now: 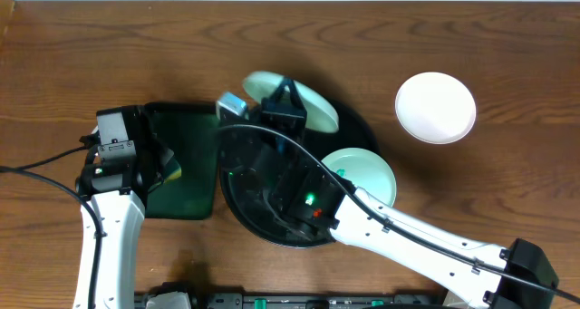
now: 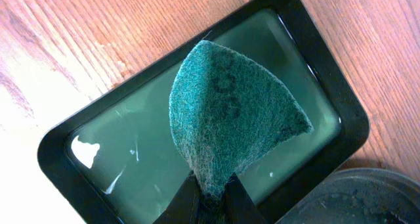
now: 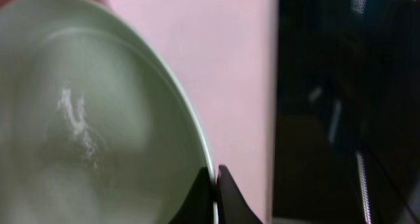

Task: Clean dirty plates on tray and stack at the side
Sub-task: 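Lift the plate with the right gripper and stack it on the side plate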

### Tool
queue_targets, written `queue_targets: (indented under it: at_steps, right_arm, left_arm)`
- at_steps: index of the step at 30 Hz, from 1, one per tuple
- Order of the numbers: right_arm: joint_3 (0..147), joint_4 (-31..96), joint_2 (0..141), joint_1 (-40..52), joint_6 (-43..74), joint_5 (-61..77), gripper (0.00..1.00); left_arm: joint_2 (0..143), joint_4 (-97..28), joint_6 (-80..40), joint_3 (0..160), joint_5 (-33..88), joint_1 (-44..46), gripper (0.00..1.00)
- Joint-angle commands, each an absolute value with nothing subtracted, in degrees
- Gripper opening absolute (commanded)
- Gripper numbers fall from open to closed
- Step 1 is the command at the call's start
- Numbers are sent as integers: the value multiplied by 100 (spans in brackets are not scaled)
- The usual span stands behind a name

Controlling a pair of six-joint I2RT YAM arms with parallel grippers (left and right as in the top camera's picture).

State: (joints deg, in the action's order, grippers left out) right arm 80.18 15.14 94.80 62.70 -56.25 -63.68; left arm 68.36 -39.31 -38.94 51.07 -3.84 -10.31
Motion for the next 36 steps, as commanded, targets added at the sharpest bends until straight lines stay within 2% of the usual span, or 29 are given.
queue_targets:
  at_steps: [1, 3, 8, 12, 18, 24, 30, 36]
  right_arm:
    - [8014, 2418, 9408, 6178, -4431, -5140, 1]
    - [8014, 2847, 9413, 5972, -3931, -4482, 1]
    - [8016, 2672, 9362, 5039, -2921, -4375, 1]
    - [8016, 2703, 9225, 4069, -2110, -3367, 1]
    - [8016, 3061, 9054, 1984, -797, -917, 1]
    - [8014, 3739, 9279, -67, 19, 740, 2]
    - [8014, 4386, 9734, -1415, 687, 974, 2]
    - [8014, 4414, 10182, -1828, 687, 993, 3]
  left_arm:
    - [6814, -3959, -3817, 5089, -360, -1059, 7]
    - [6814, -3968, -3815, 5089, -360, -1059, 7]
    - [6814, -3966, -3815, 5089, -360, -1059, 7]
    - [6816, -3966, -3815, 5089, -360, -1059, 7]
    - [6814, -3966, -3817, 5089, -360, -1059, 7]
    - [6814, -3964, -3817, 5089, -360, -1059, 7]
    - [6816, -3964, -3820, 5089, -360, -1059, 7]
    - [6816, -3959, -3820, 5089, -362, -1059, 7]
